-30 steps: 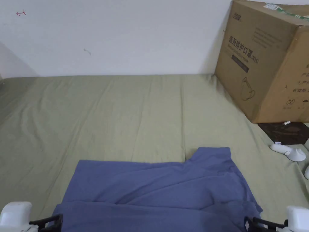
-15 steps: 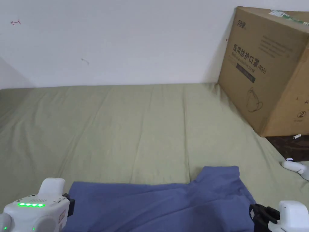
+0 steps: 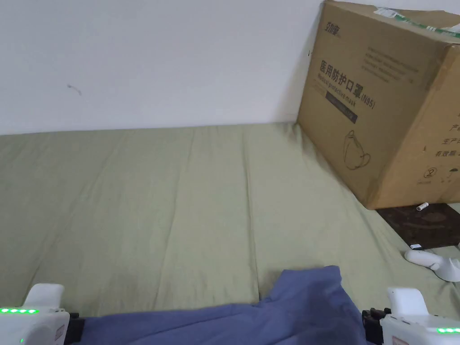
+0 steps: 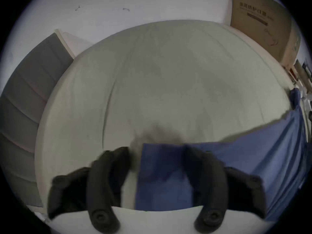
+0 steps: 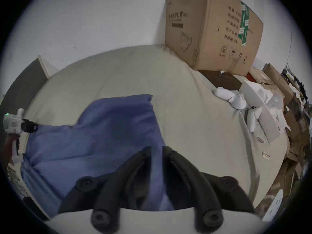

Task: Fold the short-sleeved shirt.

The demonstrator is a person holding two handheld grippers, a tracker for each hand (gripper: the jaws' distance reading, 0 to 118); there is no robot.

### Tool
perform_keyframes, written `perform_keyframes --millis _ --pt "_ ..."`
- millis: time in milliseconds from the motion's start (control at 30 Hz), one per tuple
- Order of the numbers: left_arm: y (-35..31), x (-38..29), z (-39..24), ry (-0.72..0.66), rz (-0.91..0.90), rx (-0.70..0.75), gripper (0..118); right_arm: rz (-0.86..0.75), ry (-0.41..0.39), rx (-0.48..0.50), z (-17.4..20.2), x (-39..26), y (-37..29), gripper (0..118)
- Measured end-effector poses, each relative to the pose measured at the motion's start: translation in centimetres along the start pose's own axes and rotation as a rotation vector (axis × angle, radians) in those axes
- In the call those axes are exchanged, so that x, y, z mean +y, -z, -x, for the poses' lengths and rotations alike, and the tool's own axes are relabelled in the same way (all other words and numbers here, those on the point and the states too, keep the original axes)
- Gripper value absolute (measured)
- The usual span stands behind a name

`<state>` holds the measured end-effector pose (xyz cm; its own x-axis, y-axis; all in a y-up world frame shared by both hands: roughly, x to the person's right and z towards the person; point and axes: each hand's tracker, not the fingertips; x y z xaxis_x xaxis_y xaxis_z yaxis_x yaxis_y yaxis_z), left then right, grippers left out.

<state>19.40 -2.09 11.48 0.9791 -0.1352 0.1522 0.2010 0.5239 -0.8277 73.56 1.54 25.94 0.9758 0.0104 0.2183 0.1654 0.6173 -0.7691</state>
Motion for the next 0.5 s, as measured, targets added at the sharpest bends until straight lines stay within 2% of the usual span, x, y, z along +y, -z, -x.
perform_keyframes --millis 33,67,167,200,233,267,300,333,367,400,433,467,500 --pt "-0.8 0.0 -0.4 0.027 -0.019 0.004 23 -0.006 0.007 -0.009 -0.2 0.5 1.5 78" --pt "-1.2 -0.1 -0.4 0.048 -0.034 0.007 5 0.012 0.007 -0.008 -0.3 0.9 2.7 110" --pt "-2.5 -0.4 -0.2 0.032 -0.057 -0.006 5 0.046 0.009 0.011 -0.3 1.8 5.5 112" --pt "-2.1 -0.4 0.5 0.016 -0.058 -0.017 5 0.074 -0.002 0.0 0.0 1.9 6.1 109" --pt "-2.4 -0.5 0.7 0.013 -0.063 -0.017 5 0.086 -0.01 -0.007 0.1 1.9 6.5 98" --pt "-2.7 -0.6 0.9 0.009 -0.067 -0.017 5 0.11 -0.017 -0.003 0.3 1.6 6.9 98" --pt "-2.9 -0.6 1.1 0.005 -0.071 -0.02 5 0.127 -0.01 0.005 0.4 1.0 7.1 90" --pt "-3.2 -0.7 1.2 0.0 -0.072 -0.024 5 0.134 0.006 0.015 0.3 0.8 7.1 67" --pt "-3.6 -0.8 1.3 -0.003 -0.075 -0.027 4 0.116 0.01 0.008 0.3 0.5 6.7 36" --pt "-3.9 -0.9 1.3 -0.001 -0.076 -0.028 4 0.107 0.014 0.03 0.2 0.6 6.7 29" --pt "-4.3 -0.9 1.4 0.001 -0.077 -0.033 4 0.129 0.024 0.086 0.0 0.7 6.7 12" --pt "-4.6 -0.9 1.5 0.0 -0.08 -0.037 4 0.135 0.026 0.103 -0.2 0.8 6.3 5" --pt "-5.3 -0.9 1.7 0.0 -0.093 -0.037 4 0.111 0.009 0.07 -0.3 1.0 5.4 5"
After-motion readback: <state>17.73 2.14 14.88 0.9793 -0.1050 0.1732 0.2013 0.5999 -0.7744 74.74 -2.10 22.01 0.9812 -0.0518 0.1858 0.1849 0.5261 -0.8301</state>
